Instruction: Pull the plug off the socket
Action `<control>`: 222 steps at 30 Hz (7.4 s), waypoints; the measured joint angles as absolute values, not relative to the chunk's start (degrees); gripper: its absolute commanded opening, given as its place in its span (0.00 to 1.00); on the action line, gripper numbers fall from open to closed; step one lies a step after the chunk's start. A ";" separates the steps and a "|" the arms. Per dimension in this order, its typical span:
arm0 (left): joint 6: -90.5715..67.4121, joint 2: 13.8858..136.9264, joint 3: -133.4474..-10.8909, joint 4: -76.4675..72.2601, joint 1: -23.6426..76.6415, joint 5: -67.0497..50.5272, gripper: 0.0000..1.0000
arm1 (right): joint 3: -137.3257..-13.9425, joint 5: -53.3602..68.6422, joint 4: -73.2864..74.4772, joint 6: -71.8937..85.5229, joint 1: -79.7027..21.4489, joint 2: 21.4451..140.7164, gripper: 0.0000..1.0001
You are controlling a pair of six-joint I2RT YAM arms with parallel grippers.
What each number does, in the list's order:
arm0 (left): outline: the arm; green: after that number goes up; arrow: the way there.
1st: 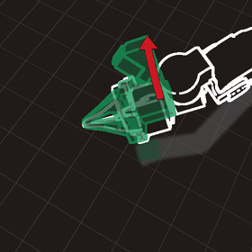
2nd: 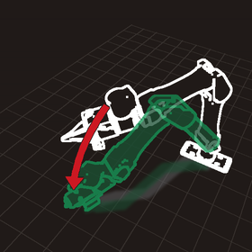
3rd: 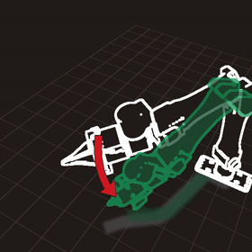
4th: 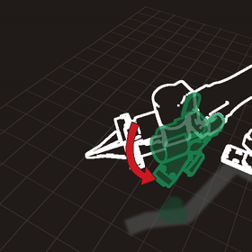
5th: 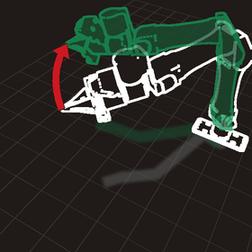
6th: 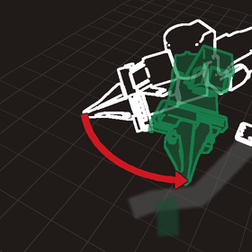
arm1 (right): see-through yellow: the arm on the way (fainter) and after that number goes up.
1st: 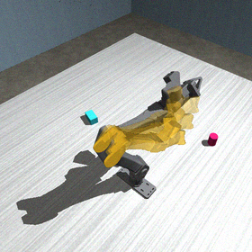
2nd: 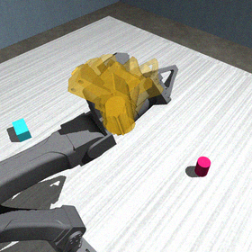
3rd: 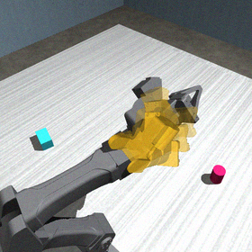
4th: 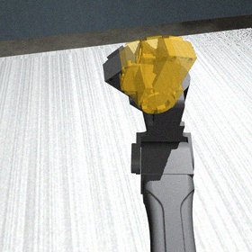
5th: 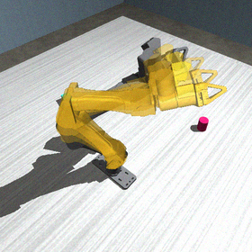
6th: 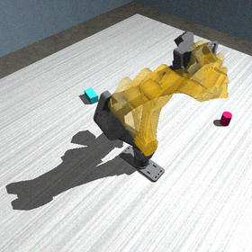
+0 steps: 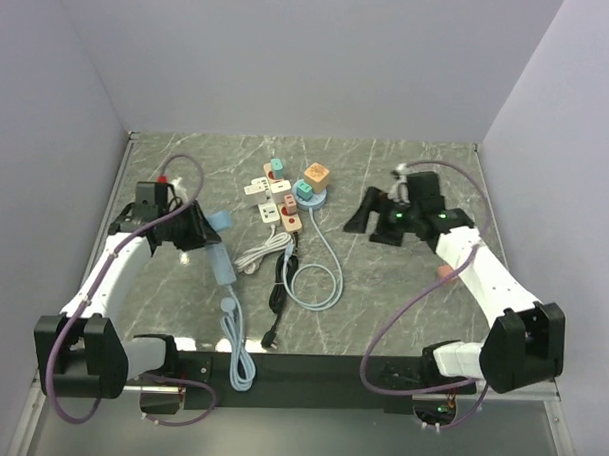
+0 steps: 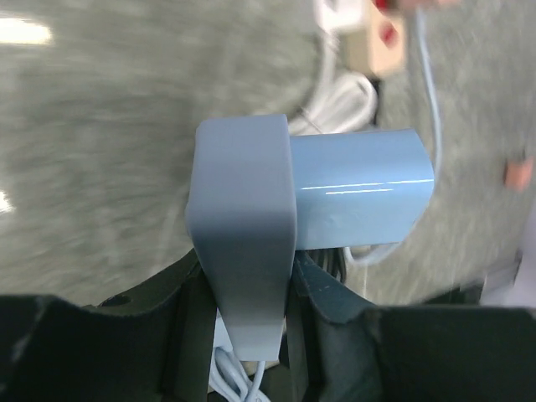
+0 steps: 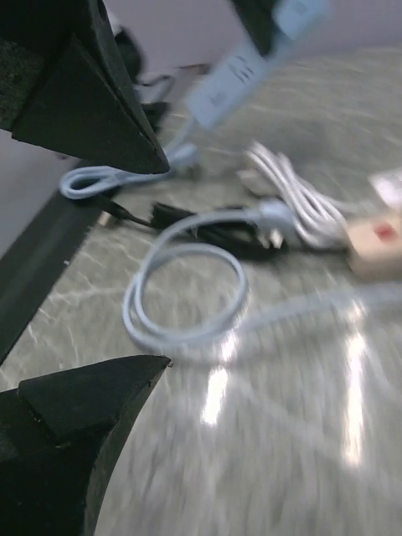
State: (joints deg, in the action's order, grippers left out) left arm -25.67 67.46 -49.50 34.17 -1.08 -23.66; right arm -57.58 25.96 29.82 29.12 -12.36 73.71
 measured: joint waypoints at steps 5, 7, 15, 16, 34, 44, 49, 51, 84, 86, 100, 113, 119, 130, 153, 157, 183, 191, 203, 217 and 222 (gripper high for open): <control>-22.22 71.81 -50.13 33.78 8.78 -29.71 0.01 | -62.85 32.45 26.22 26.46 -24.12 79.22 0.93; -21.41 74.02 -50.59 33.89 12.05 -31.38 0.01 | -65.78 32.67 24.88 25.52 -27.33 81.97 0.92; -21.17 76.36 -50.89 33.36 16.88 -33.91 0.01 | -74.08 30.79 23.16 24.51 -36.03 91.59 0.88; -21.34 76.42 -51.03 33.17 17.34 -34.09 0.01 | -75.07 30.28 23.16 24.53 -36.95 92.88 0.87; -24.25 77.84 -52.80 30.26 21.52 -32.91 0.01 | -85.19 26.15 26.46 27.97 -42.28 104.84 0.35; -24.73 79.48 -52.62 29.78 21.50 -31.24 0.00 | -85.43 28.64 27.77 25.36 -41.91 105.51 0.00; -24.75 81.49 -49.08 26.17 18.15 -31.97 0.01 | -81.38 33.91 28.84 21.02 -38.57 103.85 0.00; -25.28 82.08 -47.18 26.61 13.41 -29.74 0.01 | -77.97 37.17 33.95 18.61 -35.40 100.53 0.00; -24.64 97.73 -74.15 43.31 -10.92 4.62 0.01 | -59.90 -11.94 41.82 38.70 9.76 89.56 0.03; -24.45 101.91 -77.38 44.86 -10.90 6.44 0.01 | -60.01 -14.28 42.37 39.68 9.91 90.50 0.06; -24.88 114.30 -83.81 47.92 -10.66 16.23 0.52 | -63.07 -22.83 45.93 42.83 10.02 93.58 0.24; -26.70 110.41 -83.81 48.45 -10.17 17.63 0.99 | -63.81 -22.85 45.89 43.16 10.02 95.37 0.60; -26.81 98.21 -83.66 48.77 -7.20 15.14 1.00 | -63.94 -22.85 46.04 43.20 10.02 96.55 0.67; -29.23 84.18 -70.61 42.26 -2.35 -1.15 0.09 | -69.43 -12.51 44.60 37.06 8.88 86.61 0.61; -40.62 88.16 -46.85 34.68 -7.99 -7.44 0.01 | -86.13 7.22 39.05 16.62 -28.56 109.84 0.59; -40.77 88.27 -46.63 34.39 -10.83 -7.57 0.00 | -85.80 7.55 38.98 16.03 -30.11 111.04 0.58; -35.40 79.77 -64.99 37.69 5.52 -15.49 0.14 | -62.06 5.82 30.39 24.75 -34.37 102.10 0.00; -36.88 83.46 -65.01 35.27 19.42 -15.09 0.12 | -49.98 9.13 30.33 28.32 -35.03 92.27 0.19; -36.62 96.73 -75.94 32.32 31.55 -10.70 0.05 | -44.47 3.22 40.82 34.76 -35.44 82.00 0.91; -33.67 116.38 -95.53 32.03 32.75 -2.87 0.01 | -54.19 -3.42 45.34 41.56 -32.01 69.71 0.60; -33.74 119.92 -95.33 31.83 33.85 -2.98 0.01 | -54.41 -3.70 45.45 42.87 -30.74 67.44 0.57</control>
State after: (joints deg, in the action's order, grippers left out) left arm -33.74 119.92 -95.33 31.83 33.85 -2.98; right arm -54.41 -3.70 45.45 42.87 -30.74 67.44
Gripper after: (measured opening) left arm 0.014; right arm 0.581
